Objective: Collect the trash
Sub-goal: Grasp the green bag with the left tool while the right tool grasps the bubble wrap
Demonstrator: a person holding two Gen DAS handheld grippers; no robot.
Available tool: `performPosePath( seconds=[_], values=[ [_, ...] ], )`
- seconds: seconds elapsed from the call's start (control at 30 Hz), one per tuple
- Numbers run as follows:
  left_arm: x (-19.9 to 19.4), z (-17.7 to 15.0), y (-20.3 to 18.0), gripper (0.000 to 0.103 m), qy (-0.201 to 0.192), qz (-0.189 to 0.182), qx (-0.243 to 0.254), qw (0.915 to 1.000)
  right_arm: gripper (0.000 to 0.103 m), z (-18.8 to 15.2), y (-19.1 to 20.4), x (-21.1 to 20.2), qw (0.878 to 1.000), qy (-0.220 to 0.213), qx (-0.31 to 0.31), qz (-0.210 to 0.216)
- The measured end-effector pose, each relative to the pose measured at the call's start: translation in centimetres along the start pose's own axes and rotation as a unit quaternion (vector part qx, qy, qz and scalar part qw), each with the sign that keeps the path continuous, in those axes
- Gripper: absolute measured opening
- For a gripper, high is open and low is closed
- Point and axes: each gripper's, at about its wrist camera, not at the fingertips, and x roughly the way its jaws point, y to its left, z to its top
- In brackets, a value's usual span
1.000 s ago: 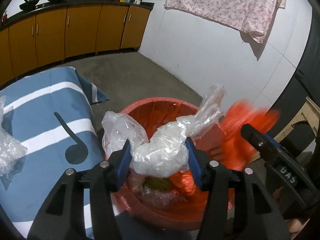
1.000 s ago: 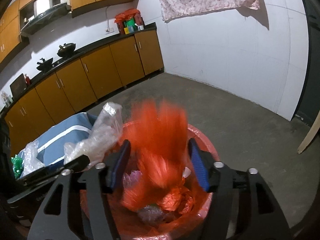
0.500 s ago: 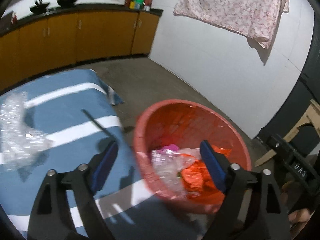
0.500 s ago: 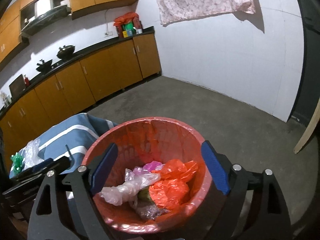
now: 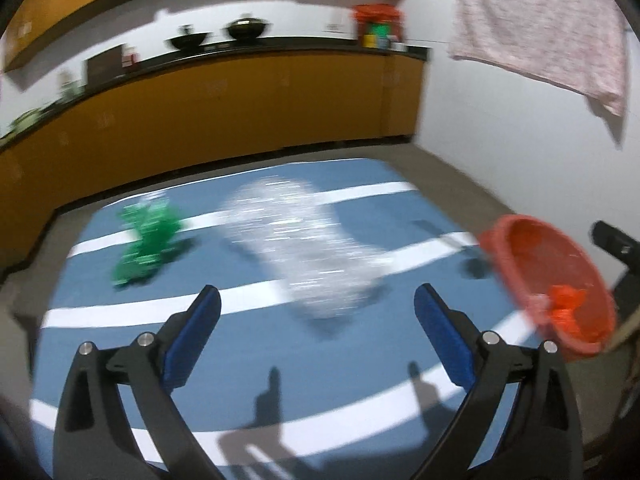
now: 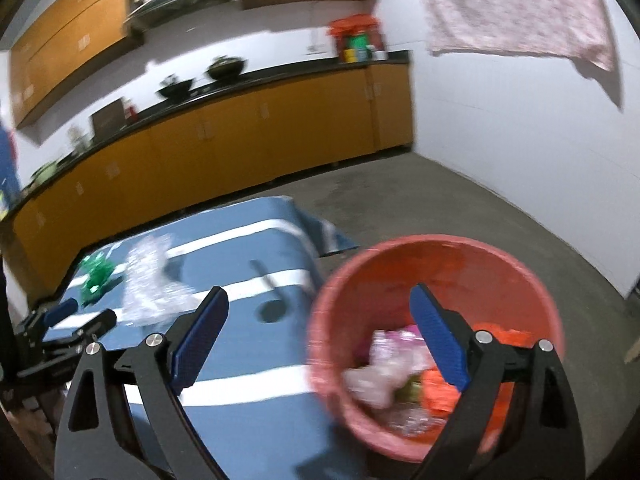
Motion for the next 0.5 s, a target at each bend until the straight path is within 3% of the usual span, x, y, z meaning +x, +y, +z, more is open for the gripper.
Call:
performPosePath(
  seconds=[0.1,0.23,0.5],
  values=[
    [0.3,-0.7,5.6,0.096,0.012,0.059,-0.03,0.9978,0.092,0.1,3.8,1.6,0.999,0.011,-0.034,0.029],
    [-0.1,-1.3,11.6,0.096,0.011,0.108,-0.066,0.9919,0.092,0.2,8.8,4.6,0.995,0.037,-0.055,0.076],
    [0.0,-1.7,18.5,0.096,0.01,0.137,-0.127,0.9824,0.091,0.3,16.2,10.2,0.987,0.07,-0.103,0.102]
  ],
)
